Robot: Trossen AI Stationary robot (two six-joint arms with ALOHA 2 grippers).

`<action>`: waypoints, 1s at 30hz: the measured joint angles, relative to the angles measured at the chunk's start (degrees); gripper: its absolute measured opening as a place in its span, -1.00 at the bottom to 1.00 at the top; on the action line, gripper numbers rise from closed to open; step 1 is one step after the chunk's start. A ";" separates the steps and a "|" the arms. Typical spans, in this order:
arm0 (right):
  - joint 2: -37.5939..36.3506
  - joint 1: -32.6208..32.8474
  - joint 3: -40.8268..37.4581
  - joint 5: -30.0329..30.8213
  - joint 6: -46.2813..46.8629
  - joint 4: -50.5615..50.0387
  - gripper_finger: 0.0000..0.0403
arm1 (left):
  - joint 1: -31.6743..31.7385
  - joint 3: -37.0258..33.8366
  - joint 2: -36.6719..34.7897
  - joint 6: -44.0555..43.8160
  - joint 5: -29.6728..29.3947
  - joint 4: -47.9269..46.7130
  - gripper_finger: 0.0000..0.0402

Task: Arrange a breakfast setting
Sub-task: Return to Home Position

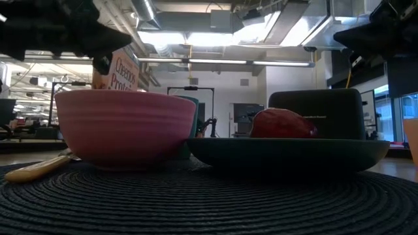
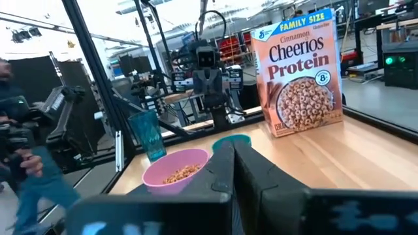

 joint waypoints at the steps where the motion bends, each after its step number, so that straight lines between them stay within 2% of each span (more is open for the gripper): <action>1: -0.48 0.00 -0.23 0.00 0.01 -0.39 -1.00 | 0.00 -0.73 -0.98 -0.02 -0.02 -0.32 -0.99; 15: -1.84 0.00 -0.84 -2.40 -2.05 -3.32 -1.00 | 0.02 -8.82 -14.45 0.05 -0.06 -0.28 -0.99; 30: -1.84 0.00 -0.84 -2.40 -5.28 -3.07 -1.00 | 0.02 -8.86 -21.06 6.84 2.86 -2.85 -0.99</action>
